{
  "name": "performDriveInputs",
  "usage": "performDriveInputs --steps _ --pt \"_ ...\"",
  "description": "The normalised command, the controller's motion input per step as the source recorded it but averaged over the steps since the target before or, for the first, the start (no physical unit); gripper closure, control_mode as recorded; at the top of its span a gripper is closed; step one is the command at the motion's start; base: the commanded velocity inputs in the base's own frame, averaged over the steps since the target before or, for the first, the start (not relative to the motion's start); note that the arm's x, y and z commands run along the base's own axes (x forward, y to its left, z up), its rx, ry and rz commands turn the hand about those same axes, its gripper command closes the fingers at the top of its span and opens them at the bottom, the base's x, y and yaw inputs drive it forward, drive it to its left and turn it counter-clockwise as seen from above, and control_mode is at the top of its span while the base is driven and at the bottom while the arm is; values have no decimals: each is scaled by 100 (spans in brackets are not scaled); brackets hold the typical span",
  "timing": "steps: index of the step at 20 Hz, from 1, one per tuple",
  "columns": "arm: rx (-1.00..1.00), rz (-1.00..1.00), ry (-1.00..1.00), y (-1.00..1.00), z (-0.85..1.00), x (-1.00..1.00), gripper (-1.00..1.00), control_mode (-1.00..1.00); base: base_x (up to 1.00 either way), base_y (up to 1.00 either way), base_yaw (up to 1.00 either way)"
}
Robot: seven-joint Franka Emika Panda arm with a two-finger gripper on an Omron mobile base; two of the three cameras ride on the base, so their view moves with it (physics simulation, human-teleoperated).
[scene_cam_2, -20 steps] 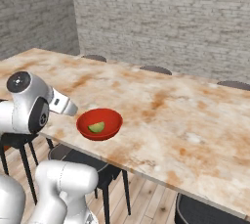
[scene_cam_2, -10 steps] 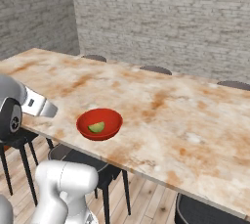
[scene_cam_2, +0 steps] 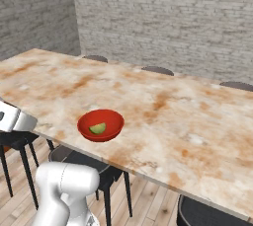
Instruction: There is a bowl on the dining counter. Grab a lemon wedge from the fridge and place it in the bowl. Then get the liquor bottle and glass cup from the cabinet and place them next to the bowl.
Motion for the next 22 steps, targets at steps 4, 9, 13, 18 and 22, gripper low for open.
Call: performDriveInputs --steps 4,9,13,18,22 --pt "0 0 -11 10 0 -83 -100 -100 0 0 0" --pt "0 0 0 0 0 0 -100 100 -16 68 0" --pt "0 0 0 0 0 0 -100 100 20 100 0" --pt "0 0 0 0 0 0 -100 100 48 100 -4" --pt "0 0 0 0 0 0 -100 100 13 100 -8"
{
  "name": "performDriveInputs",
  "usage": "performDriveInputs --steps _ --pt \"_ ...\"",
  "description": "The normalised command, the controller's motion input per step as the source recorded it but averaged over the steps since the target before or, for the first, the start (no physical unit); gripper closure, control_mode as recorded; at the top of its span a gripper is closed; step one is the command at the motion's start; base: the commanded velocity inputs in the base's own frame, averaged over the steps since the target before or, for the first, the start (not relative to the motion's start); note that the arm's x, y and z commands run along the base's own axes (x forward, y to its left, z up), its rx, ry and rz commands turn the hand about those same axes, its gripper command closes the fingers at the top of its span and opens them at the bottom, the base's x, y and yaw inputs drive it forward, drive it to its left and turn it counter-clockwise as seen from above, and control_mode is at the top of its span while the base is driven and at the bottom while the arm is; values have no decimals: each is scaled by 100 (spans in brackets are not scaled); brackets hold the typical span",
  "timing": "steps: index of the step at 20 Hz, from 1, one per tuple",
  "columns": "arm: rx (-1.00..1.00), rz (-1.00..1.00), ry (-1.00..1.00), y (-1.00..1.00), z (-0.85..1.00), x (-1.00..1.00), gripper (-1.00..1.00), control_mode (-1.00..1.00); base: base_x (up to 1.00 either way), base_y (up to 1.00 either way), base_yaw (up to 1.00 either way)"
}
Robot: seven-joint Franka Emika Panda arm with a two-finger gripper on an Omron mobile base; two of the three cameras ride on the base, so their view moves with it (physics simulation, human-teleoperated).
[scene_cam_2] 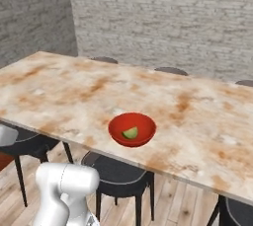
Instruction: There is a bowl on the dining counter. Grab a lemon wedge from the fridge and place it in the bowl. Then get the liquor bottle and glass cup from the cabinet and place them next to the bowl.
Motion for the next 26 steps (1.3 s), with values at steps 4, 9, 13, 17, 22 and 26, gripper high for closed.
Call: performDriveInputs --steps 4,9,13,17,22,26 --pt "0 0 0 0 0 0 -100 100 -85 100 -6" --pt "0 0 0 0 0 0 -100 100 -40 100 -12" --pt "0 0 0 0 0 0 -100 100 0 100 -31" --pt "0 0 0 0 0 0 -100 100 0 100 -37" --pt "0 0 0 0 0 0 -100 100 0 100 -38" --pt "0 0 0 0 0 0 -100 100 0 100 -36"
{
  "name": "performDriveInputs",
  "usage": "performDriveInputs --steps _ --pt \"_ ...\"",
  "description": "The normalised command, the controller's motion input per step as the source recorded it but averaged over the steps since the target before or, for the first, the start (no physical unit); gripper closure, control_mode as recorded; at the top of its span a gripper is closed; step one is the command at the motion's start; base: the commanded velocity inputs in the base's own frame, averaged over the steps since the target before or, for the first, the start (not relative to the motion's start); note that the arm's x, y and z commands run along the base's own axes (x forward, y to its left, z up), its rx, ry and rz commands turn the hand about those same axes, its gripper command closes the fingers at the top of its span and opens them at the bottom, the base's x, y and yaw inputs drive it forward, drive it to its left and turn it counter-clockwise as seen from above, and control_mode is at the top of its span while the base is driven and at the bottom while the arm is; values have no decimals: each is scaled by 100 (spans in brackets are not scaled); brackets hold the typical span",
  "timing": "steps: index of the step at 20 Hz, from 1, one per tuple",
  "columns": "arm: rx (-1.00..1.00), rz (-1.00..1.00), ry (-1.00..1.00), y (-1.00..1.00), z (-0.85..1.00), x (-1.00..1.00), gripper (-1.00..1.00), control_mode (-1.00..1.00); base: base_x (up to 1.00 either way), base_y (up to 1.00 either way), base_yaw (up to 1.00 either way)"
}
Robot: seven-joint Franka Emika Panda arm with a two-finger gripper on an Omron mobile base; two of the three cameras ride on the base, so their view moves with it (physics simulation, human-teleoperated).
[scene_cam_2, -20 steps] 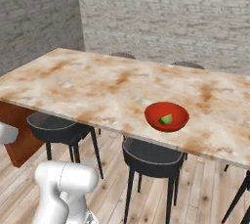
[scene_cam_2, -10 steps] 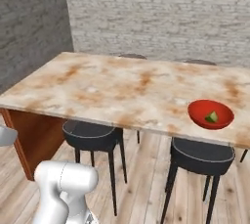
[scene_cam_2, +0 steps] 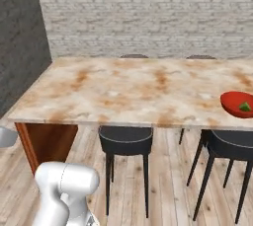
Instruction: There is a bowl on the dining counter. Grab a lemon wedge from the fridge and place it in the bowl. Then get the liquor bottle and glass cup from the cabinet and place them next to the bowl.
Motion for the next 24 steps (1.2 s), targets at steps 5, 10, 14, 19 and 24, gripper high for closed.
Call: performDriveInputs --steps 5,10,14,19,24 --pt "0 0 0 0 0 0 -100 100 0 100 -36" --pt "0 0 0 0 0 0 -100 100 0 100 -35" --pt "0 0 0 0 0 0 -100 100 0 100 -35" --pt "0 0 0 0 0 0 -100 100 6 100 -37" --pt "0 0 0 0 0 0 -100 100 32 100 -39"
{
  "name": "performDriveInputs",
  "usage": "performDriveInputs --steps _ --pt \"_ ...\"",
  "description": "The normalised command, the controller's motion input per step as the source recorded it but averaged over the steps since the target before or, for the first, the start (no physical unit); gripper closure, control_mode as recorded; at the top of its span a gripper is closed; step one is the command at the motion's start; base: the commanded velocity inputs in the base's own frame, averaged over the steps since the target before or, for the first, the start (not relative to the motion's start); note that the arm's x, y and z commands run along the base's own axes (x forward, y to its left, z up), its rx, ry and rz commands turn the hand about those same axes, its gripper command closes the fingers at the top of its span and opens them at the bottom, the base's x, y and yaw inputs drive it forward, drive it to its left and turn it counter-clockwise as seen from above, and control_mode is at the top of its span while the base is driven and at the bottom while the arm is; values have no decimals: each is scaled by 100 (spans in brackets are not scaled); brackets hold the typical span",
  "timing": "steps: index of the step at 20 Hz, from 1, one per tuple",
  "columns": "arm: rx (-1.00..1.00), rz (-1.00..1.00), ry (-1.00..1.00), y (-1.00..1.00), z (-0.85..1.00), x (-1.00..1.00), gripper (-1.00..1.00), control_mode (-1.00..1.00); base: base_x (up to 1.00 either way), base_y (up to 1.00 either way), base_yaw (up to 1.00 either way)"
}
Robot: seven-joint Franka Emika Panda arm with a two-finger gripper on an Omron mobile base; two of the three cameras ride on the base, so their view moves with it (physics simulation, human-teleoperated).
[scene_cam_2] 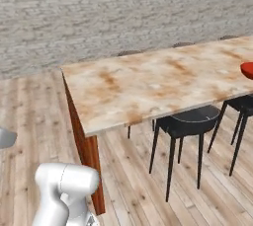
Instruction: There is a bowl on the dining counter. Grab a lemon wedge from the fridge and place it in the bowl. Then get the liquor bottle and glass cup from the cabinet and place them next to the bowl.
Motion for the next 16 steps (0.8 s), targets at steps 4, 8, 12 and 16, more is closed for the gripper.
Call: performDriveInputs --steps 4,8,12,16 --pt "0 0 0 0 0 0 -100 100 67 100 -45" --pt "0 0 0 0 0 0 -100 100 88 99 -47" --pt "0 0 0 0 0 0 -100 100 93 99 -47" --pt "0 0 0 0 0 0 -100 100 80 100 -41"
